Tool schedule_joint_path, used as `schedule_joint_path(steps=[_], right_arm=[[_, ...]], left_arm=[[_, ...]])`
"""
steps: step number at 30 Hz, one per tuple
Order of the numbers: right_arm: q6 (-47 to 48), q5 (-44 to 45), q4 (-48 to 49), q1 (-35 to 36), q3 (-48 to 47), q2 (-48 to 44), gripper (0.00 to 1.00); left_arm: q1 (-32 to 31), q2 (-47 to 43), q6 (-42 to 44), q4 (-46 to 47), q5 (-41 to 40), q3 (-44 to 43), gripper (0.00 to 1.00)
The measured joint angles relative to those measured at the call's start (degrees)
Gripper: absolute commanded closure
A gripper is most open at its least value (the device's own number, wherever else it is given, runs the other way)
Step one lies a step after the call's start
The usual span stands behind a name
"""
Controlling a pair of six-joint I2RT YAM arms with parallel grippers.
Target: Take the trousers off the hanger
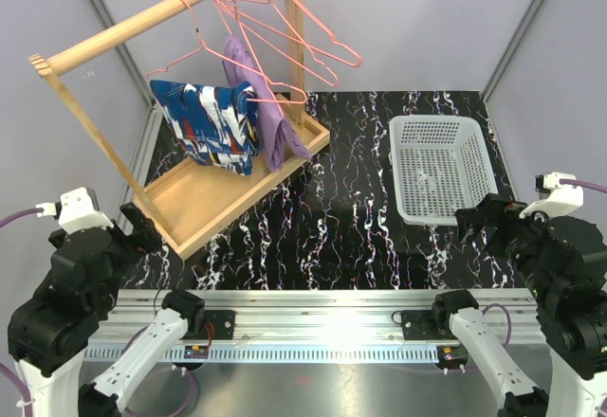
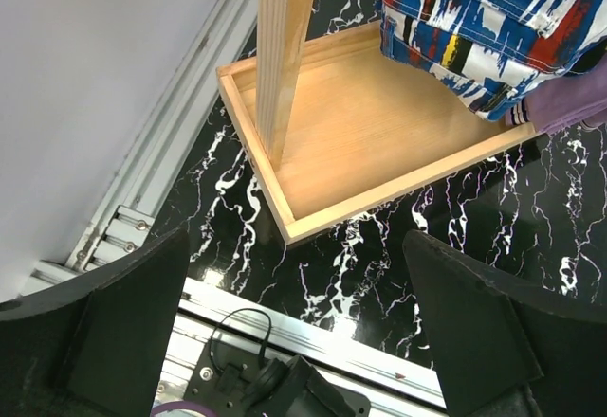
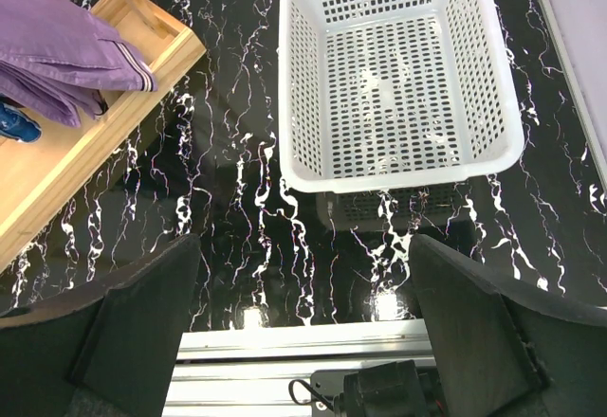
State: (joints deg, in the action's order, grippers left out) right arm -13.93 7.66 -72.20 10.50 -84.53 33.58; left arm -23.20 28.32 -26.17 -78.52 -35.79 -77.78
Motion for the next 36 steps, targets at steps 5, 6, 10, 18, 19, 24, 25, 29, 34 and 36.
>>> schedule_joint_path(steps=[5, 6, 10, 18, 19, 24, 25, 29, 34, 36], right_arm=[[-0.09, -0.07, 0.52, 0.0, 0.24, -0.02, 0.01], [-0.24, -0.22, 0.66, 0.0, 0.55, -0.02, 0.01], [-1.01, -2.97, 2.12, 0.0, 3.04, -0.17, 0.01], [-3.98, -12.28, 7.15, 0.0, 7.52, -3.65, 0.01], [-4.39, -13.2, 7.67, 0.0, 7.82, -3.85, 0.01], [-5.81, -16.35, 9.46, 0.0, 10.47, -4.24, 0.0], [-6.1, -16.85, 9.68, 0.0, 11.08, -4.35, 0.01], [-6.93, -18.93, 10.32, 0.0, 12.74, -4.5, 0.01], [-7.52, -20.83, 11.37, 0.0, 14.49, -4.87, 0.01], [-7.56, -21.31, 11.54, 0.0, 15.43, -5.09, 0.01]], left_arm=[[0.02, 1.14, -2.12, 0.57, 2.78, 0.04, 0.01], [0.0, 1.46, -2.51, 1.11, 4.22, 0.04, 0.01], [0.0, 4.5, -3.78, 4.83, 12.41, -0.63, 0.01], [0.0, 19.23, -6.99, 19.06, 30.32, -7.74, 0.01], [-0.04, 21.75, -7.41, 20.7, 31.19, -9.35, 0.01], [-0.68, 32.02, -9.25, 26.62, 29.97, -16.72, 0.01], [-0.9, 33.81, -9.7, 27.96, 29.22, -17.59, 0.01], [-2.23, 38.82, -11.17, 31.52, 25.7, -20.11, 0.01], [-4.66, 43.85, -12.09, 37.11, 19.76, -22.95, 0.01], [-5.84, 45.07, -12.13, 39.54, 16.98, -23.12, 0.01]])
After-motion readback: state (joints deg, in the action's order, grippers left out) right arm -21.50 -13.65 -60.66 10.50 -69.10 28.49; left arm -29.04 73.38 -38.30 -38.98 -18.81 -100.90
